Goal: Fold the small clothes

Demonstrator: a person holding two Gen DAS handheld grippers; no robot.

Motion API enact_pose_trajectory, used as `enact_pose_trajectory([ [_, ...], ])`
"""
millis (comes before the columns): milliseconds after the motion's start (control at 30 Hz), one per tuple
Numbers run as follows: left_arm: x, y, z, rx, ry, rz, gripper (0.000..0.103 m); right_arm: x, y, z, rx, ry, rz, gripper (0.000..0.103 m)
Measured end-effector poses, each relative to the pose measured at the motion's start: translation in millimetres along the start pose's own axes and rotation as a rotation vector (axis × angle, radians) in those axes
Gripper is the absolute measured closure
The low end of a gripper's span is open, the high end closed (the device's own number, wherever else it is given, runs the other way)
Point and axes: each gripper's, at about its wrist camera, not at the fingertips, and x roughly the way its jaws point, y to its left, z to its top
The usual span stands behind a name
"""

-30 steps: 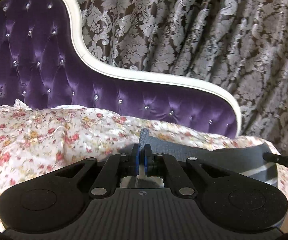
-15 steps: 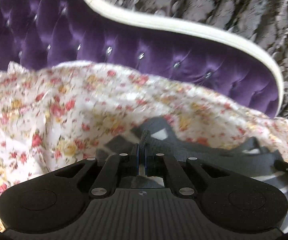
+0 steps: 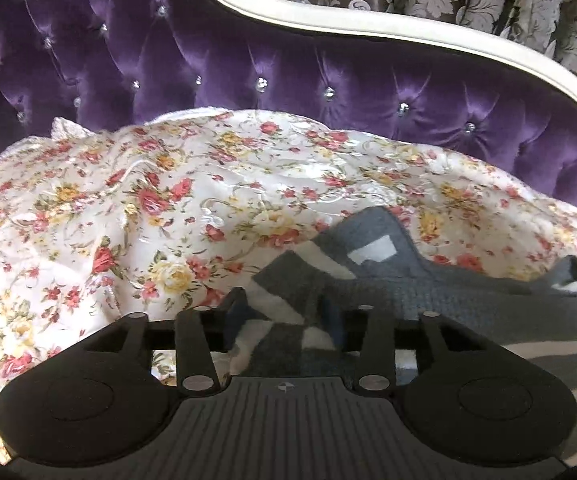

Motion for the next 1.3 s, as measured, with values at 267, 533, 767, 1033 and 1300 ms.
enact_pose_trajectory([
  [267,6,5,-6,-0.073,-0.025,0.075,0.028,0,-5,-3,0.027,-0.016,-0.002,0.084],
  [533,5,10,-7,-0.081,-0.033,0.053,0.026,0,-5,-3,0.032,-0.025,-0.017,0.077],
  [767,6,11,-6,-0.085,-0.025,0.059,0.024,-2,-7,-3,0.037,-0.026,-0.034,0.059],
  [1033,6,12,-5,-0.095,-0.025,0.061,0.021,-6,-15,0,0.086,-0.028,-0.038,0.020],
  [1300,-1,24,-4,-0.141,-0.002,0.021,0.005,-14,-39,2,0.205,-0.037,-0.073,0.000],
])
